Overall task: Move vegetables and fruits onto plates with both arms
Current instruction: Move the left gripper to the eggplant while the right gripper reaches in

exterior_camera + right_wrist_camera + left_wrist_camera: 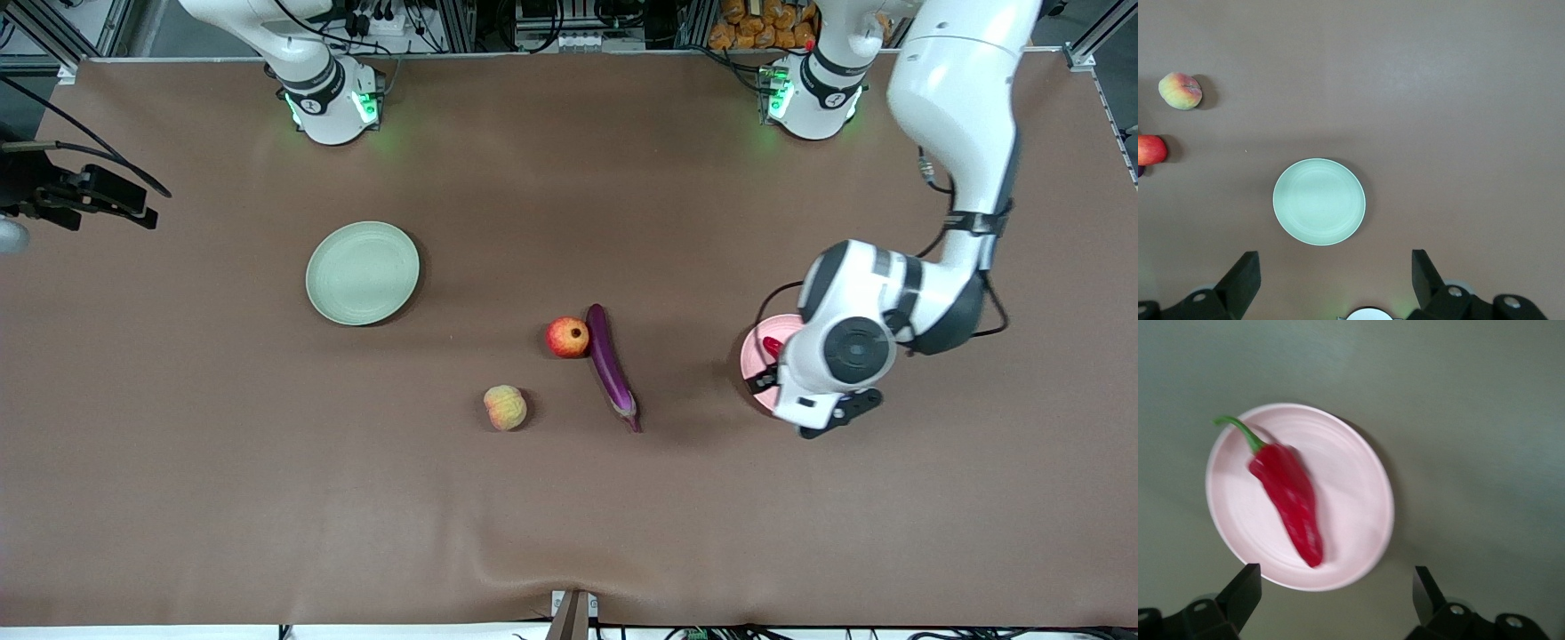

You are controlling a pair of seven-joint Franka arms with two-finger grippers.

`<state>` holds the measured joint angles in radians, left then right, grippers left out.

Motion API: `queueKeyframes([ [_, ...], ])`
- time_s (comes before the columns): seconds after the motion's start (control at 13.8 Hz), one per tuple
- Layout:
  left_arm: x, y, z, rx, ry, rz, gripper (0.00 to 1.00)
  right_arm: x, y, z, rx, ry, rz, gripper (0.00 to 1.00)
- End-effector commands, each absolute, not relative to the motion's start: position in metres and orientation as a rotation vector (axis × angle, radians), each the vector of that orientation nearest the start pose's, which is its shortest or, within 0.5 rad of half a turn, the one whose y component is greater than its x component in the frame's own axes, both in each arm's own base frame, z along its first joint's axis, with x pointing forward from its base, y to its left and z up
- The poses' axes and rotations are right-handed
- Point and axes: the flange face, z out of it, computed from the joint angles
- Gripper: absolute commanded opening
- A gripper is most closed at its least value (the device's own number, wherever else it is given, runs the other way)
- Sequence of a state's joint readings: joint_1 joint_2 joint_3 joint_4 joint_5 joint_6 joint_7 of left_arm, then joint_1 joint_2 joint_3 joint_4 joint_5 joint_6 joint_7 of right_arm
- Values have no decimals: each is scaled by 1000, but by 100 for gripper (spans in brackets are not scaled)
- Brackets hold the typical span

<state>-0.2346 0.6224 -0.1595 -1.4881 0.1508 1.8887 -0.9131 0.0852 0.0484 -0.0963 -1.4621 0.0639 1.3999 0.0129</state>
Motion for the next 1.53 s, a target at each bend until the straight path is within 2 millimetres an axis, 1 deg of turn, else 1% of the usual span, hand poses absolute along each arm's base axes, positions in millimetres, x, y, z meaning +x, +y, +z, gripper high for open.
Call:
queueKeyframes([
  [0.0, 643, -275, 296, -2895, -806, 160, 100, 572, 10, 606, -3063, 30, 219, 100],
  [0.07, 633, -299, 293, -2884, -832, 146, 100, 584, 12, 585, -3058, 26, 258, 100],
  [0.15, 627, -319, 287, -2884, -866, 121, 100, 597, 16, 564, -3069, 2, 280, 100],
  [0.29, 618, -354, 277, -2901, -959, 48, 100, 610, 23, 547, -3078, -13, 286, 100],
  [0.36, 615, -367, 274, -2910, -1004, 16, 100, 616, 25, 539, -3073, -13, 271, 100],
  [0.44, 615, -376, 271, -2925, -1055, -21, 100, 623, 26, 528, -3070, -15, 271, 100],
  [0.51, 614, -386, 267, -2941, -1107, -49, 100, 625, 27, 524, -3071, -15, 275, 100],
  [0.58, 616, -394, 263, -2949, -1174, -76, 100, 626, 30, 521, -3073, -22, 276, 100],
  [0.65, 616, -402, 256, -2948, -1222, -89, 100, 633, 32, 504, -3071, -21, 294, 100],
  [0.73, 618, -405, 249, -2948, -1245, -91, 100, 637, 32, 492, -3069, -20, 325, 100],
  [0.8, 617, -409, 240, -2941, -1253, -82, 100, 636, 33, 491, -3069, -22, 327, 100],
  [0.87, 613, -415, 232, -2944, -1241, -75, 100, 636, 37, 490, -3070, -32, 335, 100],
  [0.94, 610, -418, 221, -2937, -1239, -61, 100, 635, 44, 487, -3070, -38, 343, 100],
  [1.02, 607, -427, 215, -2946, -1260, -74, 100, 635, 52, 485, -3072, -45, 349, 100],
  [1.09, 608, -429, 211, -2950, -1311, -91, 100, 635, 59, 483, -3070, -58, 351, 100],
  [1.16, 609, -431, 199, -2954, -1354, -99, 100, 634, 65, 481, -3057, -65, 354, 100],
  [1.24, 608, -433, 192, -2963, -1362, -103, 100, 635, 69, 480, -3034, -54, 353, 100],
  [1.45, 603, -443, 178, -2991, -1350, -112, 100, 636, 81, 476, -2968, 96, 372, 100],
])
